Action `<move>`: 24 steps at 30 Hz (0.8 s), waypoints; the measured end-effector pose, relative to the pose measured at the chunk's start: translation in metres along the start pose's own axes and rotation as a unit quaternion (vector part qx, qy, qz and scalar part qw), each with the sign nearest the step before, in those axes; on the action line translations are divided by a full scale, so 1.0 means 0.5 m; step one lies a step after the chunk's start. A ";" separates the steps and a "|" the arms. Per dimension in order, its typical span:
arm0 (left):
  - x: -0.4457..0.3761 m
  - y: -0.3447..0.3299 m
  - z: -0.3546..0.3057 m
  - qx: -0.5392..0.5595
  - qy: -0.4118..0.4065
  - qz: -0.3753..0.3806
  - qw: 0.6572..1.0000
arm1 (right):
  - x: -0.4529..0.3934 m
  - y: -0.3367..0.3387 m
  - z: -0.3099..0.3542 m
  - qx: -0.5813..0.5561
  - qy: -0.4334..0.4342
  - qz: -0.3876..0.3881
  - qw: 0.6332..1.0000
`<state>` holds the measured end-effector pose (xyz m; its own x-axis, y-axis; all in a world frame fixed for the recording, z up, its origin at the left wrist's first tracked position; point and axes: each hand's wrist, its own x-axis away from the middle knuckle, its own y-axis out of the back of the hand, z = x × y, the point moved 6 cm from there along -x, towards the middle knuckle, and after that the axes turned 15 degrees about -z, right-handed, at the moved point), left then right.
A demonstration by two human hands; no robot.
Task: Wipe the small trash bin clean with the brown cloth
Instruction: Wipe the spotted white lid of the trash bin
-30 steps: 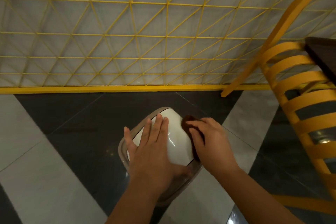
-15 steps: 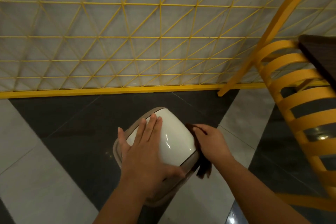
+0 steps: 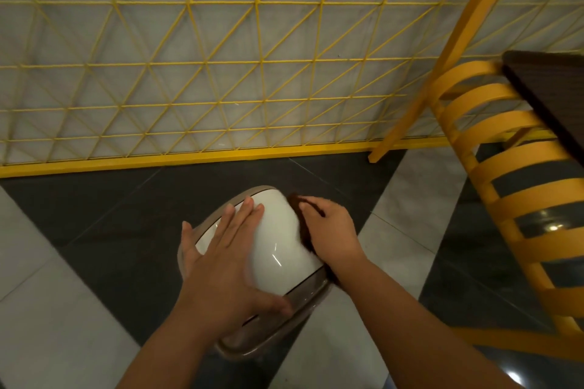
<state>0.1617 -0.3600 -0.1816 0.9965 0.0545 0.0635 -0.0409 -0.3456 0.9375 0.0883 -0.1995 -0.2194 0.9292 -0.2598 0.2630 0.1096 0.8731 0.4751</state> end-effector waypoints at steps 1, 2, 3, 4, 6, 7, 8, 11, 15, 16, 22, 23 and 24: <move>0.000 0.001 -0.001 0.000 0.001 0.001 1.000 | 0.002 0.005 -0.026 -0.003 -0.037 0.009 0.999; 0.000 0.001 -0.001 -0.001 0.001 0.001 1.000 | 0.010 0.012 -0.052 0.007 -0.063 0.016 0.998; 0.000 0.002 -0.001 -0.003 0.002 0.002 1.000 | 0.021 0.020 -0.075 0.024 -0.077 0.017 0.997; 0.000 0.002 0.000 -0.004 0.003 0.004 1.000 | 0.032 0.031 -0.094 0.043 -0.077 0.007 0.996; 0.000 0.002 0.000 -0.007 0.004 0.011 1.000 | 0.061 0.055 -0.107 0.062 -0.037 -0.035 0.997; 0.000 0.002 0.000 -0.008 0.005 0.012 1.000 | 0.078 0.064 -0.096 0.054 -0.003 -0.052 0.997; 0.000 0.002 0.000 -0.009 0.006 0.013 1.000 | 0.091 0.066 -0.076 0.047 0.046 -0.061 0.996; -0.001 0.001 0.000 -0.019 0.005 0.014 1.000 | 0.101 0.040 0.005 0.086 0.215 -0.034 0.972; 0.000 0.002 0.001 -0.019 0.009 0.012 1.000 | 0.040 0.006 0.039 0.057 0.159 -0.022 0.985; 0.001 0.003 0.000 -0.015 0.011 0.012 1.000 | 0.029 0.008 0.024 0.025 0.106 -0.023 0.994; 0.000 0.008 -0.004 -0.015 0.008 0.010 1.000 | 0.065 0.057 -0.114 0.074 -0.022 -0.022 0.997; -0.001 0.008 -0.003 -0.017 0.008 0.009 1.000 | 0.080 0.069 -0.132 0.078 -0.025 -0.036 0.996; -0.002 0.008 -0.002 -0.017 0.008 0.006 1.000 | 0.097 0.079 -0.146 0.073 -0.024 -0.048 0.996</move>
<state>0.1607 -0.3604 -0.1773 0.9946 0.0661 0.0805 -0.0559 -0.3135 0.9479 0.1636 -0.1473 -0.2491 0.8988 -0.3617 0.2477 0.1422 0.7750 0.6158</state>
